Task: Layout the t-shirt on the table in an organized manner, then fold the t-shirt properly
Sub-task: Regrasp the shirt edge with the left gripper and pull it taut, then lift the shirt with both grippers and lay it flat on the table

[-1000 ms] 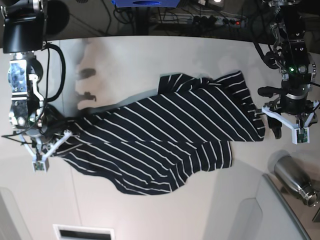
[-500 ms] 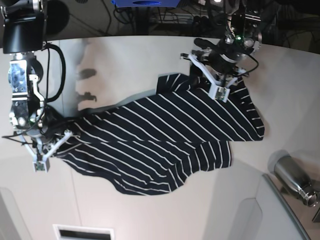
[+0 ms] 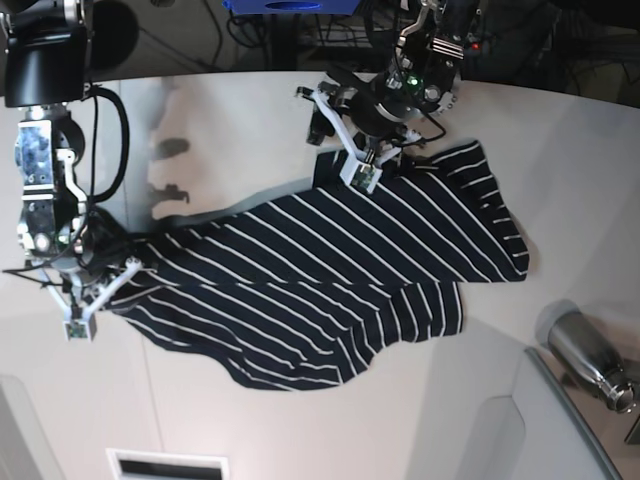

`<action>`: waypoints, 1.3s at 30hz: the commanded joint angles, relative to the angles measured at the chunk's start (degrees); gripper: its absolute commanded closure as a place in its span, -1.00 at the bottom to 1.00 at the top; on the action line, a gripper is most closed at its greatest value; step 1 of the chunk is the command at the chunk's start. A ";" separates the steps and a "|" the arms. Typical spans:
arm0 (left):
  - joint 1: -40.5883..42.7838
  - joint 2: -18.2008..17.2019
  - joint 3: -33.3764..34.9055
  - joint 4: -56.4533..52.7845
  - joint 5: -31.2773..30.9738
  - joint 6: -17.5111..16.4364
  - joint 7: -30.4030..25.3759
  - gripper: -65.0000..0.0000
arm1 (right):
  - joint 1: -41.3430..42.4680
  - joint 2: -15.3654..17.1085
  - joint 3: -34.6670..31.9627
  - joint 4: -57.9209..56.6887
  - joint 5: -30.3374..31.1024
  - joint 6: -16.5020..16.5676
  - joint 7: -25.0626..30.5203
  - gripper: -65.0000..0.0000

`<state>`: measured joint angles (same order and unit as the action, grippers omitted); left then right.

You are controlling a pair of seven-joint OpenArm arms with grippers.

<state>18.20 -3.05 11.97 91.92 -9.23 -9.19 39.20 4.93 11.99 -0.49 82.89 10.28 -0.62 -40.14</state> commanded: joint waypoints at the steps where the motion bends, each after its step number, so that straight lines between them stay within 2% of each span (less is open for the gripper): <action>1: -1.10 0.72 -0.05 0.78 -0.30 -0.17 -1.00 -0.03 | 1.18 0.54 0.36 0.93 -0.31 -0.12 1.24 0.96; 5: -3.03 1.16 -0.05 -0.36 -0.30 -0.17 -1.00 -0.03 | 1.18 0.45 0.36 0.93 -0.31 -0.12 1.24 0.96; 15: -8.83 5.38 0.03 -11.61 -0.30 -0.17 -1.09 -0.01 | 1.18 0.45 0.36 0.93 -0.31 -0.12 1.24 0.96; 16: -9.18 5.38 0.12 -11.88 -0.30 -0.17 -1.09 0.06 | 1.18 0.45 0.36 0.93 -0.31 -0.12 1.24 0.96; 17: -9.36 5.29 1.00 -11.96 -0.30 -0.17 -1.09 0.23 | 1.18 0.45 0.36 0.93 -0.31 -0.12 1.24 0.96; 20: -9.71 4.94 1.88 -13.99 -0.13 -0.17 -1.09 1.00 | 1.18 0.45 0.54 0.93 -0.31 -0.12 1.24 0.96; 25: -8.57 4.85 1.88 -13.81 6.55 0.62 -1.09 1.00 | 1.27 0.71 0.54 0.93 -0.31 -0.12 1.24 0.96; 29: -3.91 1.16 1.88 -4.93 11.39 0.62 -0.83 1.00 | 1.36 0.89 0.62 0.93 -0.31 -0.12 1.33 0.96; 34: 1.36 -7.02 1.35 3.77 13.94 0.62 -0.65 1.00 | 2.24 0.89 0.71 0.93 -0.39 -0.12 1.50 0.96; 39: 4.88 -12.12 -7.62 6.15 13.59 0.18 -0.74 1.00 | 2.68 0.89 0.71 0.93 -0.39 -0.30 1.50 0.97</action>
<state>23.27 -14.37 4.86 96.86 3.92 -9.67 38.98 6.44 12.21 -0.12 82.87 10.28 -0.67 -39.99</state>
